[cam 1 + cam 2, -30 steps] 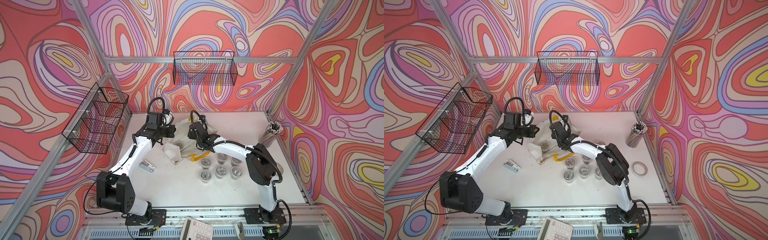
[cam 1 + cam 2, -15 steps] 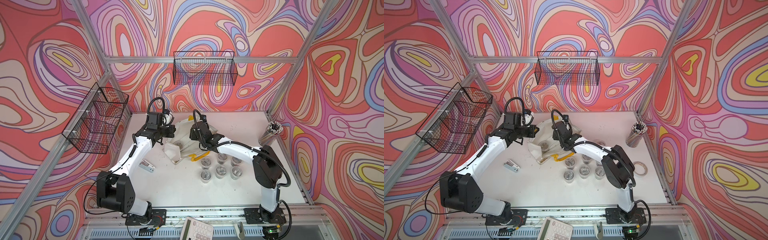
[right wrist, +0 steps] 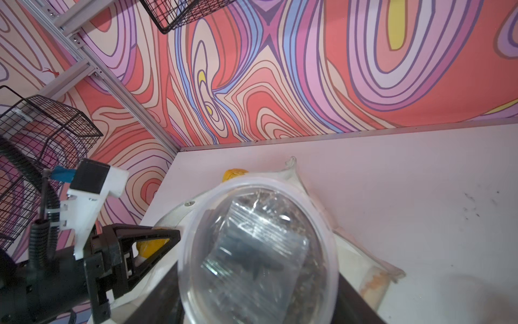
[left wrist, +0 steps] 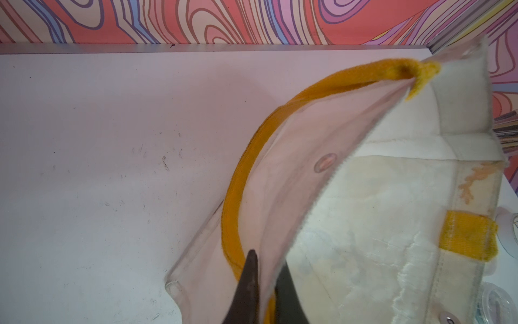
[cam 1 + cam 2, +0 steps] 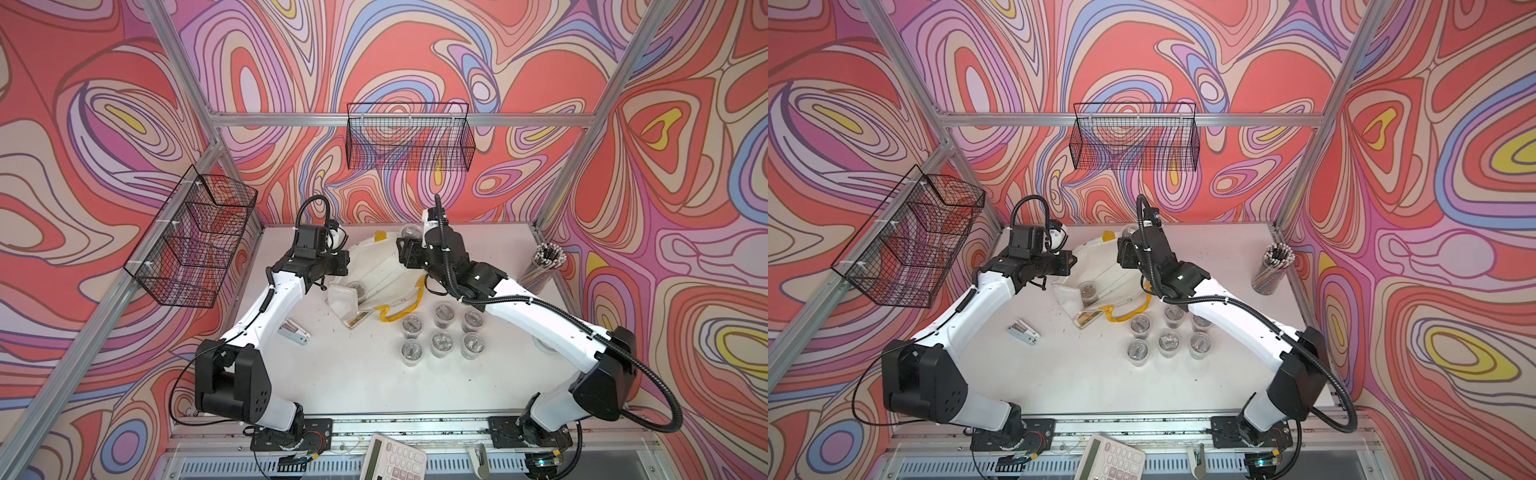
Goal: Take out the seed jars from the canvas bag
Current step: Place the seed jar at the center of the board.
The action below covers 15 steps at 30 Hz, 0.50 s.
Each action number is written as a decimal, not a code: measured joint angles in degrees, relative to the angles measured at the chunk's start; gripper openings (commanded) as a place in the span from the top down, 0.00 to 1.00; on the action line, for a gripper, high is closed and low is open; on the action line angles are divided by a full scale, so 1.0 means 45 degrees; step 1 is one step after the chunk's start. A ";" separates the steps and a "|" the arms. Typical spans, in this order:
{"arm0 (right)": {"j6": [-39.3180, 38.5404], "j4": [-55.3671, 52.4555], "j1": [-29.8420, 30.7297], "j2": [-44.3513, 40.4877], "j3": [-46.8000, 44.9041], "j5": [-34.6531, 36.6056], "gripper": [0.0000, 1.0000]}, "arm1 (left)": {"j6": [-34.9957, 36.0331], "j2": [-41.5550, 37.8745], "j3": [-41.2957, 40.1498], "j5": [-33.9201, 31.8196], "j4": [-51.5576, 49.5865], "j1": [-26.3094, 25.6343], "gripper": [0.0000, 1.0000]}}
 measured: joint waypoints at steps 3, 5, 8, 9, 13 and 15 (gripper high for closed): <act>-0.0097 -0.0515 -0.0427 -0.0801 -0.0384 -0.0102 0.54 | 0.0049 0.0058 0.0058 -0.0141 -0.0068 0.0000 1.00; -0.0155 -0.0787 -0.0831 -0.1389 -0.0695 -0.0131 0.54 | 0.0097 0.0092 0.0097 -0.0248 -0.0107 0.0000 1.00; -0.0185 -0.1039 -0.1525 -0.2234 -0.1297 -0.0243 0.54 | 0.0185 0.0117 0.0131 -0.0427 -0.0194 0.0000 1.00; -0.0189 -0.1078 -0.1792 -0.2482 -0.1540 -0.0267 0.54 | 0.0228 0.0131 0.0160 -0.0486 -0.0228 0.0015 1.00; -0.0189 -0.1020 -0.2662 -0.3031 -0.2516 -0.0262 0.53 | 0.0272 0.0146 0.0189 -0.0583 -0.0257 0.0185 1.00; -0.0185 -0.0748 -0.2890 -0.3036 -0.3104 -0.0272 0.53 | 0.0277 0.0146 0.0189 -0.0602 -0.0267 0.0316 1.00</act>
